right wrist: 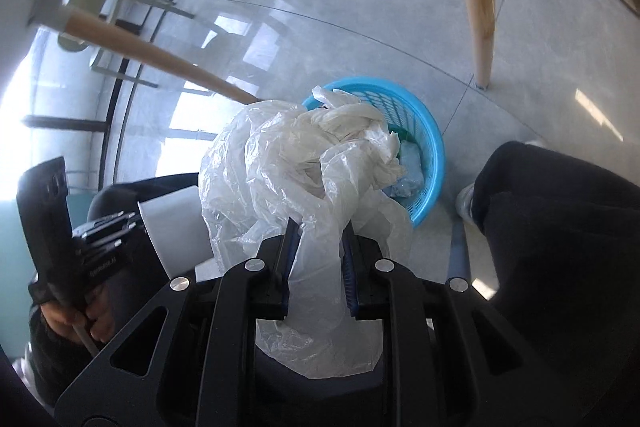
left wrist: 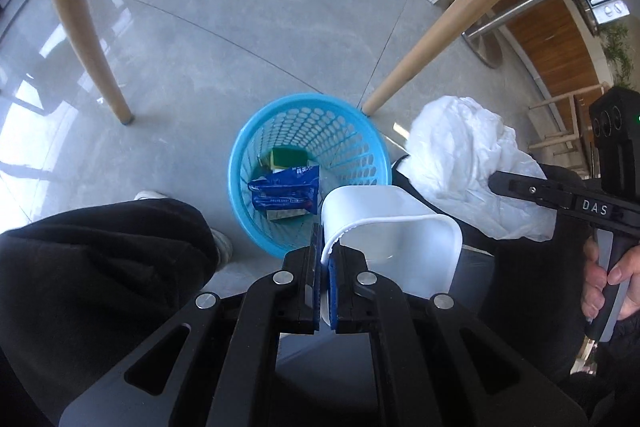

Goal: Collect trash
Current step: 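Carry the white container and white bag down over the blue wastebasket with both tools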

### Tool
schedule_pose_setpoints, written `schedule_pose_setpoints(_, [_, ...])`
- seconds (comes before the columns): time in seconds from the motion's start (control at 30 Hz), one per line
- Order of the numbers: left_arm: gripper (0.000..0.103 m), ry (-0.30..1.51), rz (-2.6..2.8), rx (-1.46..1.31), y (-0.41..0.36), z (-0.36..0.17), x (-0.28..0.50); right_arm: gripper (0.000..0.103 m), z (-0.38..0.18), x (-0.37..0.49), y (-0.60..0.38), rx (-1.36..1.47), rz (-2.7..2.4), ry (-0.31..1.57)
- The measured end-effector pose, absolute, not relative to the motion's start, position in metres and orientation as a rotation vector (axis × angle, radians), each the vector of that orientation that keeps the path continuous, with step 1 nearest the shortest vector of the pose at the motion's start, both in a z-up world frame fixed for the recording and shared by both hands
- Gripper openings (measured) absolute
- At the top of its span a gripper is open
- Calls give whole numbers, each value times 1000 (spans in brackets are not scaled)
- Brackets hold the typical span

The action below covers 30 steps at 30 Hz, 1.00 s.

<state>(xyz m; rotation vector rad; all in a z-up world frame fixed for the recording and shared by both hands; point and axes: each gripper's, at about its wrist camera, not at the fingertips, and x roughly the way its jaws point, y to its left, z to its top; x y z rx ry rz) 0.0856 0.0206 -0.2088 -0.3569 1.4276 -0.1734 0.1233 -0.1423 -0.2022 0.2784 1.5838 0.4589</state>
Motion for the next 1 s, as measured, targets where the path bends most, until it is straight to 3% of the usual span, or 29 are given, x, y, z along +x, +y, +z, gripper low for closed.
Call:
schedule_pose_setpoints(0.47, [2, 1593, -108, -387, 7, -281, 124, 20, -292, 159, -138, 427, 283, 1709])
schedule_pose_setpoints(1.0, [3, 1650, -97, -373, -3, -306, 132, 25, -317, 160, -131, 498, 222, 1743])
